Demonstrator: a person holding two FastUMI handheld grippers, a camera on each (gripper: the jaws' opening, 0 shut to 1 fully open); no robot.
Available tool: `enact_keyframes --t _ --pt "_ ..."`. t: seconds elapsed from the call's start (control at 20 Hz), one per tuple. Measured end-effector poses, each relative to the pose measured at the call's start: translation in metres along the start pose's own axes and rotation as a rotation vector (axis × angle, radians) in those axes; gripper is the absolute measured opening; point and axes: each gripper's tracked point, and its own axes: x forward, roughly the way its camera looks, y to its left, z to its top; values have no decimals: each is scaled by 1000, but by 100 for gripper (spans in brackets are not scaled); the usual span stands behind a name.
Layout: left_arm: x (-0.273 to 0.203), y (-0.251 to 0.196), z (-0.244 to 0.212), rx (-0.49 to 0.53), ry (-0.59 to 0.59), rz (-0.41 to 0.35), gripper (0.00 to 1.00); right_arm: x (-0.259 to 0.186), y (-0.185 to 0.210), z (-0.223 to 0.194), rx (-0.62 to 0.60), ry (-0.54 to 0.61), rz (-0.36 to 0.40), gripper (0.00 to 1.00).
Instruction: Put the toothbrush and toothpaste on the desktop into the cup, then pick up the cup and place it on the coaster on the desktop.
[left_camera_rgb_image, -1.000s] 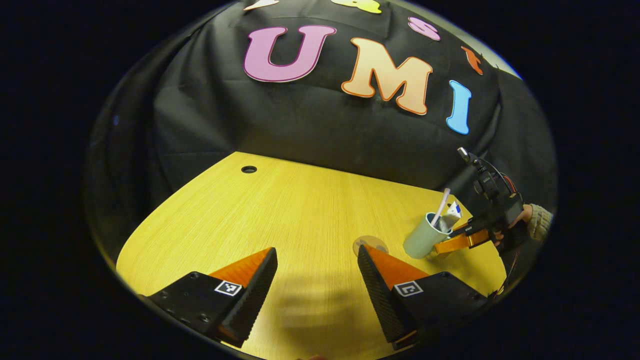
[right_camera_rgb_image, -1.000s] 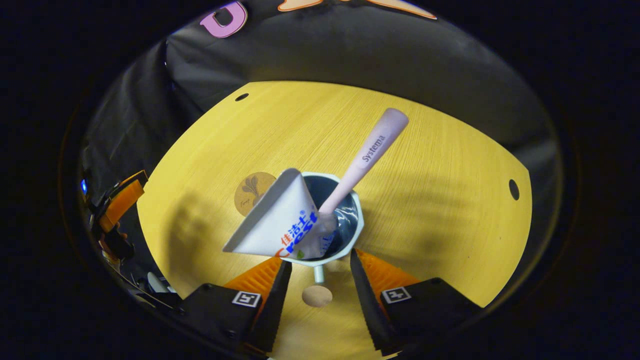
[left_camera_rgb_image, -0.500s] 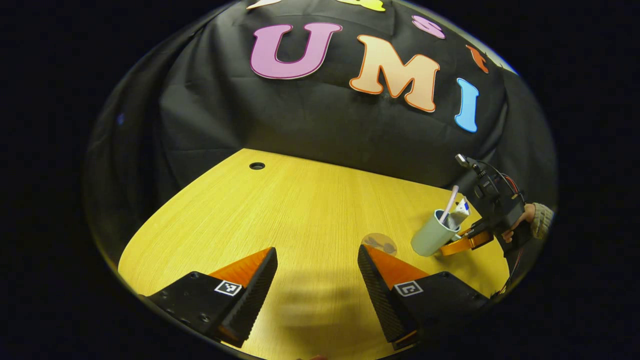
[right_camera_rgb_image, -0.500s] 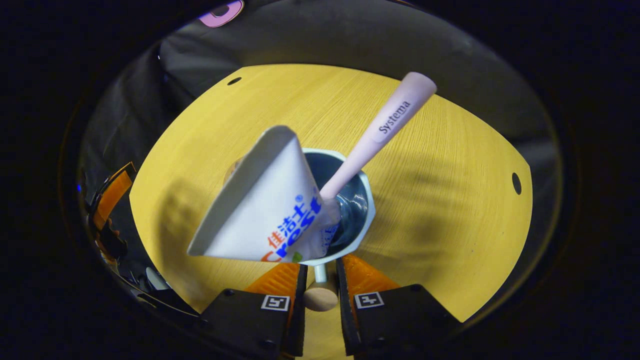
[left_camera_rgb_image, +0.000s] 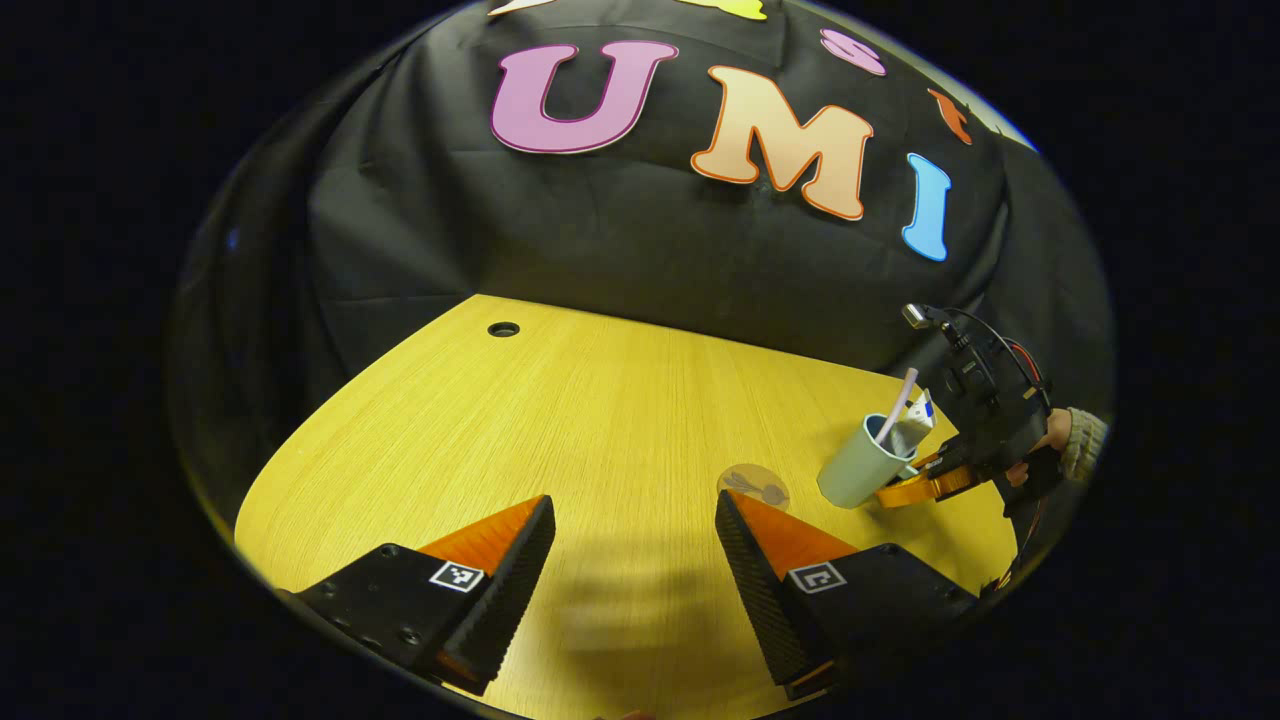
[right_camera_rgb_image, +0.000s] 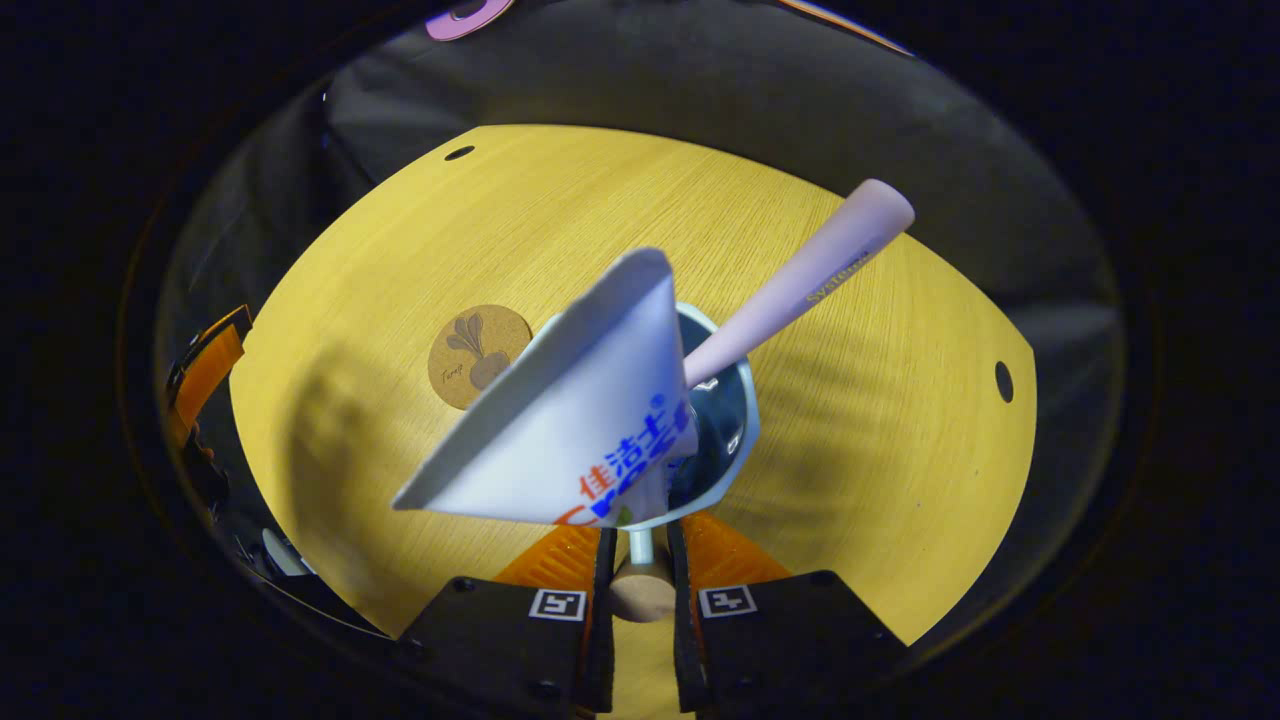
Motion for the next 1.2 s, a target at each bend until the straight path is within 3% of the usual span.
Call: enact_keyframes --t 0.25,0.55,0.95,1.2 --pt "-10 5 -8 5 16 -15 94 -9 36 17 31 -37 37 26" --pt "-12 19 -8 -7 14 -23 94 -11 93 57 -31 -68 107 25" --pt "-21 58 -11 -12 31 56 94 24 128 55 -75 -11 98 27" --pt "-24 62 -17 -22 44 68 94 51 135 64 -83 24 85 26"
